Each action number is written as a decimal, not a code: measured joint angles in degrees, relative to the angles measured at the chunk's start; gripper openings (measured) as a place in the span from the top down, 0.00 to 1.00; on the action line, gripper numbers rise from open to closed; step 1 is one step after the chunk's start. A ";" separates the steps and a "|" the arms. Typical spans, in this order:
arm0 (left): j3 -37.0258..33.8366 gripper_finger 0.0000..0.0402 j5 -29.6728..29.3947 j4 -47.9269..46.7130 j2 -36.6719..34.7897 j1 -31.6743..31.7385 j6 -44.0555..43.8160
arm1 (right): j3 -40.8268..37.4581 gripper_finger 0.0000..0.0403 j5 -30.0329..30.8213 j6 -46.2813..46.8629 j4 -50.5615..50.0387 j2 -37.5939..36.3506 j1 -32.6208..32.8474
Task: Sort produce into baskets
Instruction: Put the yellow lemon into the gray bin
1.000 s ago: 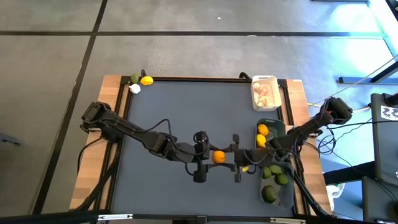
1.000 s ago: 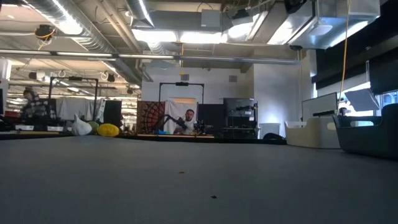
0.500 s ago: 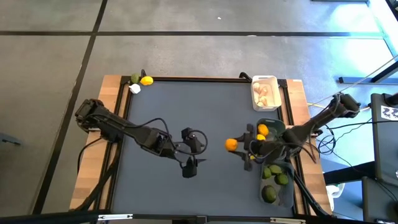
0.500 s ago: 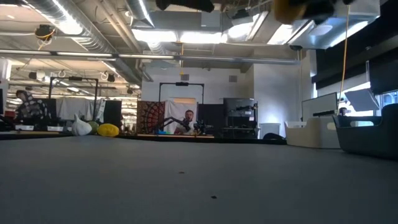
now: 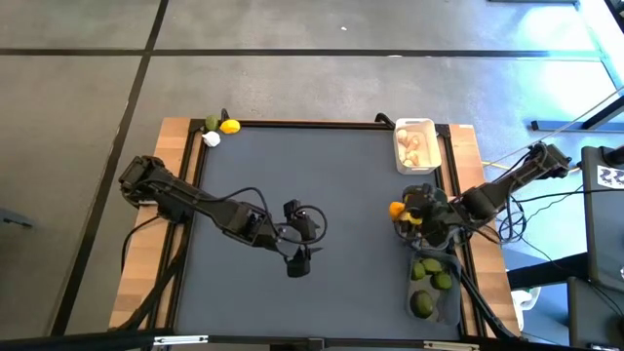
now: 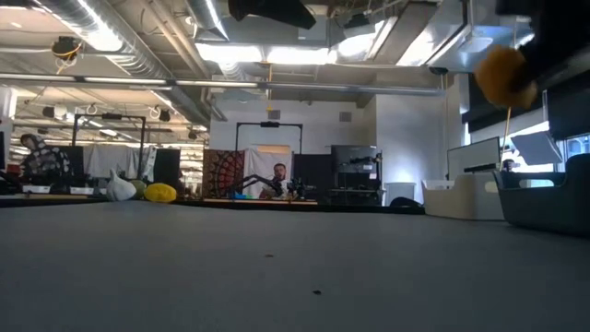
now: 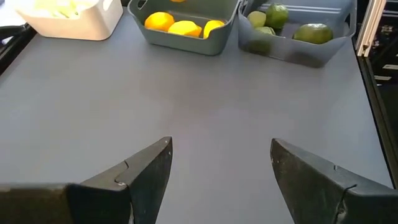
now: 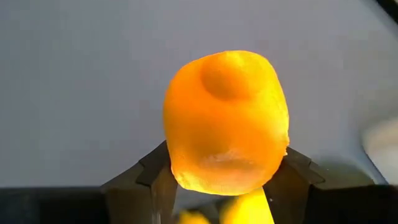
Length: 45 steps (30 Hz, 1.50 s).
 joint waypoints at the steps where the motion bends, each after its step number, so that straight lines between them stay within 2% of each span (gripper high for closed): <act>1: 0.00 0.34 0.00 0.01 0.00 -0.01 0.01 | 0.00 0.54 -0.53 2.32 -2.48 -0.15 0.00; 8: 0.00 0.34 -0.02 0.01 0.00 0.00 0.00 | -0.02 0.54 -5.49 15.37 -16.31 0.49 0.00; 18: 0.00 0.34 0.00 -0.01 0.00 0.00 0.42 | -0.02 0.54 -7.47 24.87 -19.89 0.49 0.00; 25: 0.00 0.34 0.00 -0.04 0.00 0.00 0.61 | -0.60 0.54 -7.36 26.94 -19.44 0.47 0.00; 31: 0.00 0.34 0.00 -0.04 0.00 0.00 0.13 | -6.22 0.54 -11.89 29.30 -15.93 0.47 0.00; 36: 0.00 0.34 -0.01 -0.01 0.02 0.13 0.02 | -7.04 0.54 -11.99 29.99 -13.93 1.30 -0.09; 41: -0.04 0.34 -0.03 0.01 0.02 0.31 -0.38 | -7.04 0.54 -12.89 29.33 -13.94 2.71 -0.11; 45: -0.04 0.34 -0.07 0.03 0.02 0.28 -0.44 | -7.17 0.54 -15.62 25.19 -13.89 4.26 -0.11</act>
